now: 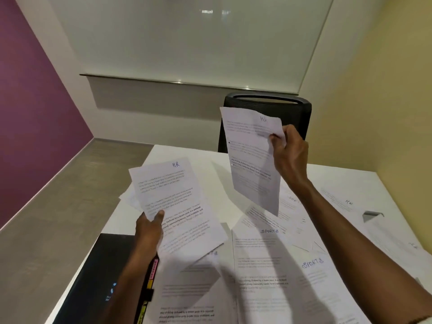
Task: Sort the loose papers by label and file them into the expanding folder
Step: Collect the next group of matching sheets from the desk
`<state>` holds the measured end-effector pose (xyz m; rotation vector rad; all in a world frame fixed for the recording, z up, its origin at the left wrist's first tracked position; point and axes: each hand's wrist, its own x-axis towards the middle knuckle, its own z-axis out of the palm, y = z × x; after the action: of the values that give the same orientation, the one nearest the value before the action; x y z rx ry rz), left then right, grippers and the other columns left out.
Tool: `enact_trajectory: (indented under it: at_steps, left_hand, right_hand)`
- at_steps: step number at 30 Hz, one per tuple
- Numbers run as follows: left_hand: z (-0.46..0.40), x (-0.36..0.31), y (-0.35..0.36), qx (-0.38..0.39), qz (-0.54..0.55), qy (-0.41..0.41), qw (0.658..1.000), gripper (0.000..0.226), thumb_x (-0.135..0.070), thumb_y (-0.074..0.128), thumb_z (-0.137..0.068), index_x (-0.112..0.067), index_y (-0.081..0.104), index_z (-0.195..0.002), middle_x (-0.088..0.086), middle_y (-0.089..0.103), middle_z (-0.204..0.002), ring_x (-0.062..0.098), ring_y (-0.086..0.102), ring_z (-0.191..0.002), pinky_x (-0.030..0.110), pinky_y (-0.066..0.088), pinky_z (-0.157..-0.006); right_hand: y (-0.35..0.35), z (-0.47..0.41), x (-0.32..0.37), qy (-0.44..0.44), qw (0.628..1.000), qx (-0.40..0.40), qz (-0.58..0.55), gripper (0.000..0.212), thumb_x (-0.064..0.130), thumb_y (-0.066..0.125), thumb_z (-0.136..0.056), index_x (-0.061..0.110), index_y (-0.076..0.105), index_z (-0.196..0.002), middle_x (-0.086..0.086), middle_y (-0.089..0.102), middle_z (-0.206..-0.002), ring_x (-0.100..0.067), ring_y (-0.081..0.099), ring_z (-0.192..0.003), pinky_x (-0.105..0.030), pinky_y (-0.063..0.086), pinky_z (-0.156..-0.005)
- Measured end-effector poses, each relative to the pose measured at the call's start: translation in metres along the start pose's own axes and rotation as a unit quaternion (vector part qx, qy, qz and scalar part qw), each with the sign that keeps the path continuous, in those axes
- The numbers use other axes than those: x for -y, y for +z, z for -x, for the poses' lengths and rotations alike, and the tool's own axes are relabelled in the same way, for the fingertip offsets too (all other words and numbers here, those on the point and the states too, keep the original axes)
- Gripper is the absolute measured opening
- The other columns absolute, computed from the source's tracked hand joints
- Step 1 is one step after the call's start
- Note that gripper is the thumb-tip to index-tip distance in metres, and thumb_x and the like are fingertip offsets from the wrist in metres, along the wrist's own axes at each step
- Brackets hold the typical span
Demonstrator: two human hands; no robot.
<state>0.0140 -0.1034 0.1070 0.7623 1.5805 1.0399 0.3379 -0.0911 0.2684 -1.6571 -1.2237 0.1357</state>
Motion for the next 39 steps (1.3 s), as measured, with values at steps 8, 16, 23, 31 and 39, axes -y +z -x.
enact_trajectory:
  at_steps: [8,16,23,31,39]
  left_hand:
    - [0.031,0.019,0.007,0.051,-0.024,-0.016,0.998,0.019,-0.013,0.059,-0.099,-0.016,0.061,-0.118,0.005,0.069,-0.110,0.025,0.066,-0.095,0.035,0.055,-0.087]
    - [0.060,0.022,0.022,0.146,-0.040,-0.022,0.988,0.021,-0.017,0.061,-0.098,-0.016,0.066,-0.119,0.003,0.074,-0.109,0.023,0.072,-0.095,0.043,0.058,-0.087]
    - [0.067,0.022,0.020,0.201,-0.046,-0.019,0.978,0.025,-0.023,0.062,-0.098,-0.017,0.065,-0.123,0.000,0.076,-0.108,0.022,0.073,-0.098,0.047,0.057,-0.091]
    - [0.071,0.023,0.020,0.285,-0.009,-0.055,0.957,0.042,-0.032,0.074,-0.086,-0.015,0.068,-0.123,0.008,0.073,-0.117,0.028,0.070,-0.108,0.052,0.052,-0.099]
    - [0.091,0.037,0.041,0.343,0.058,-0.138,0.927,0.036,-0.014,0.064,-0.095,-0.004,0.063,-0.130,0.021,0.068,-0.123,0.039,0.066,-0.112,0.055,0.050,-0.099]
  right_hand:
    - [-0.033,0.046,0.009,0.037,0.990,0.131,-0.040,0.026,0.032,0.063,-0.092,0.012,0.060,-0.109,0.000,0.065,-0.107,-0.018,0.064,-0.087,-0.028,0.052,-0.067]
    - [-0.033,0.077,-0.014,0.146,0.963,0.216,-0.075,0.030,0.024,0.066,-0.092,0.014,0.063,-0.120,-0.005,0.069,-0.115,-0.025,0.067,-0.096,-0.033,0.052,-0.077]
    - [-0.020,0.096,-0.033,0.171,0.957,0.228,-0.050,0.028,0.023,0.064,-0.093,0.010,0.062,-0.118,-0.008,0.069,-0.112,-0.027,0.066,-0.094,-0.030,0.049,-0.070]
    - [0.001,0.104,-0.041,0.167,0.965,0.201,0.006,0.028,0.029,0.065,-0.092,0.007,0.061,-0.110,-0.007,0.068,-0.107,-0.022,0.062,-0.088,-0.023,0.041,-0.061]
    - [-0.018,0.129,-0.072,0.286,0.898,0.315,-0.109,0.055,0.037,0.080,-0.078,0.022,0.058,-0.126,0.012,0.066,-0.115,-0.012,0.063,-0.108,-0.032,0.049,-0.093]
